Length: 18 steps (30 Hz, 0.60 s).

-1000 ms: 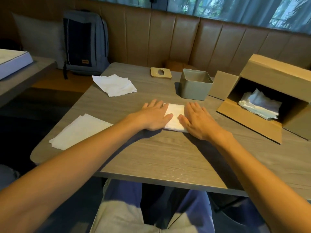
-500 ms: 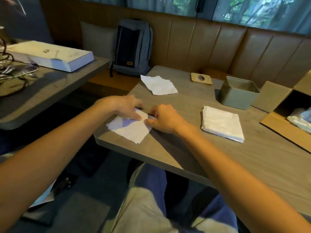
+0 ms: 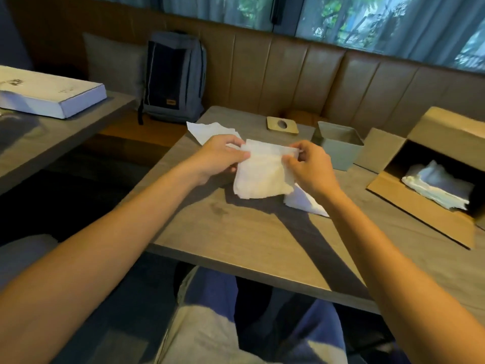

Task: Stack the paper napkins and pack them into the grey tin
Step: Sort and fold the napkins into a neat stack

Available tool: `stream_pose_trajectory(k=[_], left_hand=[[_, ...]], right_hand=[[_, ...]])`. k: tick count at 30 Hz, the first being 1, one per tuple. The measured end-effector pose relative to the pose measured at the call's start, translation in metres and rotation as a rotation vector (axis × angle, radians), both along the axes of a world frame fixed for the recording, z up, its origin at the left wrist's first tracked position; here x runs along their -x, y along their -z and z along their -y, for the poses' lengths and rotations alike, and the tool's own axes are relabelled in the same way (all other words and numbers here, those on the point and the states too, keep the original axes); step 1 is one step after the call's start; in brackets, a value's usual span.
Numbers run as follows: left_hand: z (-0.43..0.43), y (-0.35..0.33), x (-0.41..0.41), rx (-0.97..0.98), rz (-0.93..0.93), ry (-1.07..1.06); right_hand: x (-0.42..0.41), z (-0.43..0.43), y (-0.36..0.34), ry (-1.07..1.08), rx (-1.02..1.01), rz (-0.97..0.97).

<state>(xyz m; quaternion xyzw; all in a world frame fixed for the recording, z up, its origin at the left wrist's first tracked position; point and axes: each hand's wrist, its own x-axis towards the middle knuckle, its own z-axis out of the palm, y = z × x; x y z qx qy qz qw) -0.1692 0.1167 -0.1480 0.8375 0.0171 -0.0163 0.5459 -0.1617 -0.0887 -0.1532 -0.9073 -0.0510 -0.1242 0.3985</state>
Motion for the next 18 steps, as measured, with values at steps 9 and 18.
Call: stream_pose_trajectory(k=[9,18], left_hand=[[0.110,0.022,-0.040,-0.170,0.120,0.169],[0.112,0.048,-0.045,-0.469,0.202,0.347]], right_hand=[[-0.009,0.097,0.032,0.204,0.191,0.006],[-0.012,0.102,0.049,0.183,0.578,-0.025]])
